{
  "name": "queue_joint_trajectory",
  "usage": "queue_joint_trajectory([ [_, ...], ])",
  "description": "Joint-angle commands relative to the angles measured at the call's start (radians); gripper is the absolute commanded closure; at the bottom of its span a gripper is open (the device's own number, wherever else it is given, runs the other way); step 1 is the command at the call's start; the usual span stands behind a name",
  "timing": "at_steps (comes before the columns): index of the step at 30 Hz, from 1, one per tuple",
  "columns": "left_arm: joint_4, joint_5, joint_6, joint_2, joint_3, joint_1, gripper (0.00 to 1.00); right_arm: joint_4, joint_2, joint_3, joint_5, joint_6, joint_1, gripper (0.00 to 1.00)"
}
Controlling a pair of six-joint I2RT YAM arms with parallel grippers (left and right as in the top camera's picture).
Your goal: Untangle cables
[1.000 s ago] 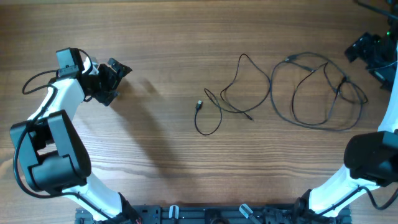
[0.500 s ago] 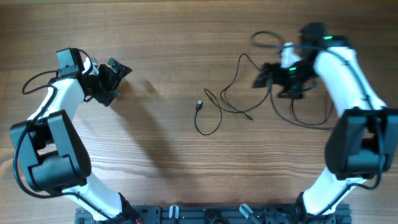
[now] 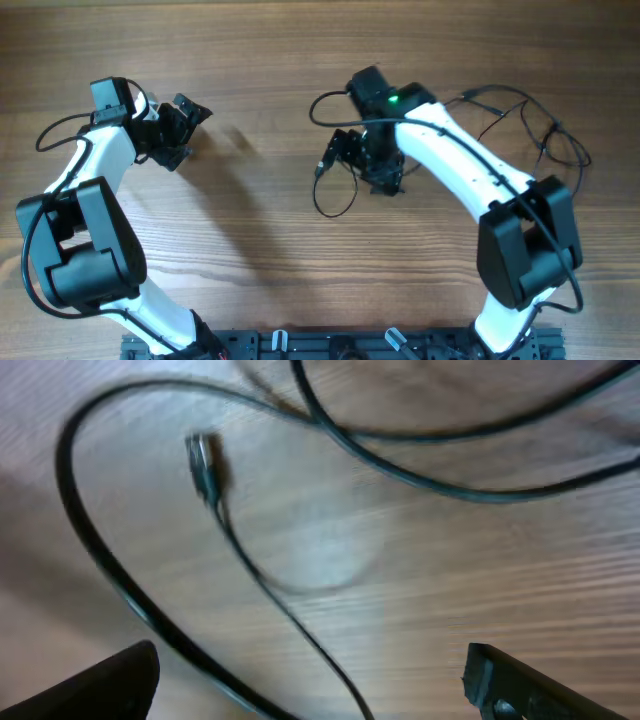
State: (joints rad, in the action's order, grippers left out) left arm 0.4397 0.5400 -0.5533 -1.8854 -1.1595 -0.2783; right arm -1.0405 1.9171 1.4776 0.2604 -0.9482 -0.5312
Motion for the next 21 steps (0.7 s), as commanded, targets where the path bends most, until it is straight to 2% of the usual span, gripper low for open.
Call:
queue_joint_trajectory([
  [1, -0.003, -0.007, 0.022, -0.011, 0.008, 0.002, 0.00, 0.080, 0.011, -0.007, -0.179, 0.116, -0.046, 0.00],
  [2, -0.003, -0.007, 0.022, -0.011, 0.008, 0.002, 0.00, 0.124, 0.011, -0.007, -0.182, 0.304, -0.056, 0.00],
  [3, -0.003, -0.007, 0.022, -0.011, 0.008, 0.002, 0.00, 0.146, 0.011, -0.007, -0.182, 0.416, -0.059, 0.00],
  [6, -0.003, -0.007, 0.022, -0.011, 0.008, 0.002, 0.00, 0.156, 0.010, -0.006, -0.181, 0.600, -0.058, 0.00],
  [7, -0.003, -0.007, 0.022, -0.011, 0.008, 0.002, 0.00, 0.171, 0.010, -0.006, -0.187, 0.659, -0.058, 0.03],
  [8, -0.003, -0.007, 0.022, -0.011, 0.008, 0.002, 0.00, 0.208, 0.010, -0.006, -0.224, 0.712, -0.055, 0.20],
  [10, -0.003, -0.007, 0.022, -0.011, 0.008, 0.002, 0.00, 0.259, 0.010, -0.006, -0.297, 0.727, -0.051, 0.41],
  [13, -0.003, -0.007, 0.022, -0.011, 0.008, 0.002, 0.00, 0.294, 0.010, -0.006, -0.316, 0.834, -0.051, 0.86],
  [14, -0.003, -0.007, 0.022, -0.011, 0.008, 0.002, 0.00, 0.282, 0.010, -0.006, -0.317, 0.855, -0.051, 0.96],
  [18, -0.003, -0.007, 0.022, -0.011, 0.008, 0.002, 0.00, 0.227, 0.010, -0.008, -0.393, 0.855, -0.047, 0.94],
  [19, -0.003, -0.007, 0.022, -0.011, 0.008, 0.002, 0.00, 0.220, 0.010, -0.008, -0.399, 0.855, -0.047, 0.74],
  [21, -0.003, -0.007, 0.022, -0.011, 0.008, 0.002, 0.00, 0.211, 0.010, -0.008, -0.398, 0.855, -0.047, 0.71],
])
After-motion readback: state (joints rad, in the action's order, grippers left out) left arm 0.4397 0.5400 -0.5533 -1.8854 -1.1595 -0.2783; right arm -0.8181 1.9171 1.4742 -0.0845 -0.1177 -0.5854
